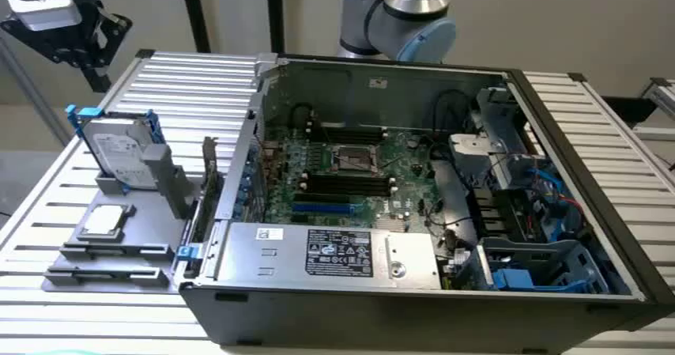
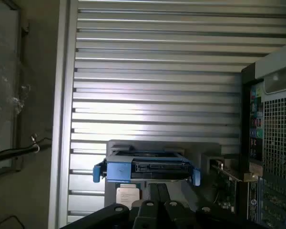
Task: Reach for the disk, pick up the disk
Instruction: 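Pick up the disk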
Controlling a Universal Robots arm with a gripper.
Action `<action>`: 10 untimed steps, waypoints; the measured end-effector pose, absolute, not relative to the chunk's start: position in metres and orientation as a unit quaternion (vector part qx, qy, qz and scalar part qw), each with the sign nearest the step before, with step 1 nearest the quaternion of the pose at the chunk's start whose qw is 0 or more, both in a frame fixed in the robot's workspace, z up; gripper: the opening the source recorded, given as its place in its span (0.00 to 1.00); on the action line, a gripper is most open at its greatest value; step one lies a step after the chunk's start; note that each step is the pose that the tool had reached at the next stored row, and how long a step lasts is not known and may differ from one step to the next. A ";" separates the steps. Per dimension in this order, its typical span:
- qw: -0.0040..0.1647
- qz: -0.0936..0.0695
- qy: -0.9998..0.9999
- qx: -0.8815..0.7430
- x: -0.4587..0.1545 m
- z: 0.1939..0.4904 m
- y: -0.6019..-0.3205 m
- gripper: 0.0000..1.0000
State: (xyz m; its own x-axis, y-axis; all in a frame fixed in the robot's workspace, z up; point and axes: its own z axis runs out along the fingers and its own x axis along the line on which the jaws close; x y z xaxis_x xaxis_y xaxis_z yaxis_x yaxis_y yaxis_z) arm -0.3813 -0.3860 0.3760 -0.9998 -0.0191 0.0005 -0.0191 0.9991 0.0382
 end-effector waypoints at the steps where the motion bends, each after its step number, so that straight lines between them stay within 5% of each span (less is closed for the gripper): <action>1: 0.000 -0.019 -1.000 0.010 -0.381 0.376 -0.386 0.11; 10: 0.000 -0.019 -1.000 0.010 -0.381 0.376 -0.386 0.11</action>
